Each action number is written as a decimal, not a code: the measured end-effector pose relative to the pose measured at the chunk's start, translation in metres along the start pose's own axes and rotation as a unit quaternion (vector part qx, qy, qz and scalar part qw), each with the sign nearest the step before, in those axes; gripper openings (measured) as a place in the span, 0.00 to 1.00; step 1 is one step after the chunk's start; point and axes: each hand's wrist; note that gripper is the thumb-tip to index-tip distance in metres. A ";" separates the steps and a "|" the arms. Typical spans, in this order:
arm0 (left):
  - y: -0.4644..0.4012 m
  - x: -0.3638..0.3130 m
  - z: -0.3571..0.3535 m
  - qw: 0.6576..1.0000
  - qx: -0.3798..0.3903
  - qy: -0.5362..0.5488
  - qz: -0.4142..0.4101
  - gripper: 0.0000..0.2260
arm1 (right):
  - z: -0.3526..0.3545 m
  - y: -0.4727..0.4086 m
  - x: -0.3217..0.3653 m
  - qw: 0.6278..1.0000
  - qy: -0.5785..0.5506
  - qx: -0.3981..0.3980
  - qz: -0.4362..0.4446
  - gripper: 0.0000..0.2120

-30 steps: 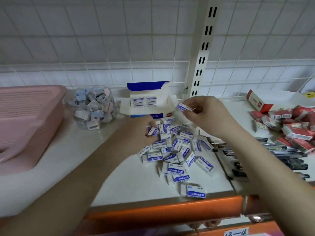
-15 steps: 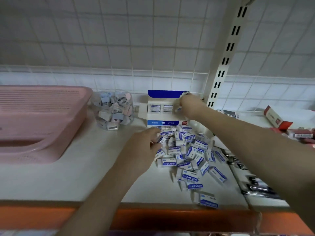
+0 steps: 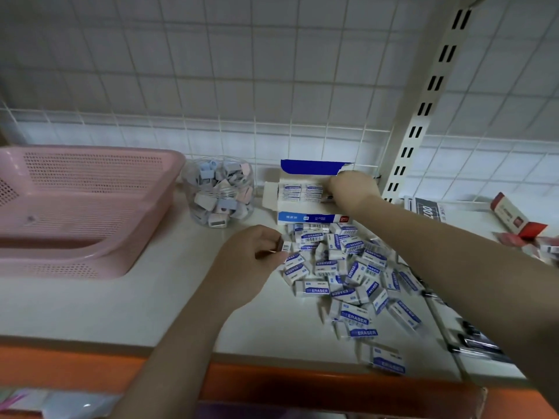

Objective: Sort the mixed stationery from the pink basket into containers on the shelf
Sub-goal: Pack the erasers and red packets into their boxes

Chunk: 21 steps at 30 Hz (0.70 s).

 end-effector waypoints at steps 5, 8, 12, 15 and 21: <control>0.000 -0.004 0.002 0.999 0.006 0.032 0.003 0.07 | -0.005 -0.004 -0.002 0.998 -0.058 -0.005 -0.024 0.12; -0.002 -0.010 0.005 0.998 0.009 0.060 -0.008 0.06 | -0.007 -0.006 -0.010 0.988 -0.154 0.003 -0.011 0.12; -0.015 -0.019 0.011 0.998 0.015 0.038 -0.038 0.08 | 0.008 0.015 -0.019 0.970 -0.237 -0.043 0.017 0.11; -0.033 -0.028 0.015 0.998 0.008 -0.008 -0.061 0.11 | 0.025 0.050 -0.019 0.963 -0.261 -0.047 0.039 0.10; -0.068 -0.063 0.000 0.995 0.044 -0.057 -0.065 0.10 | 0.039 0.133 -0.014 0.962 -0.269 0.013 0.047 0.09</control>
Point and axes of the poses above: each hand's wrist, its own y-axis away from the middle knuckle, its own z-axis out of the back of the hand, x = y × z, and after that the axes turned 9 degrees about z, right-handed
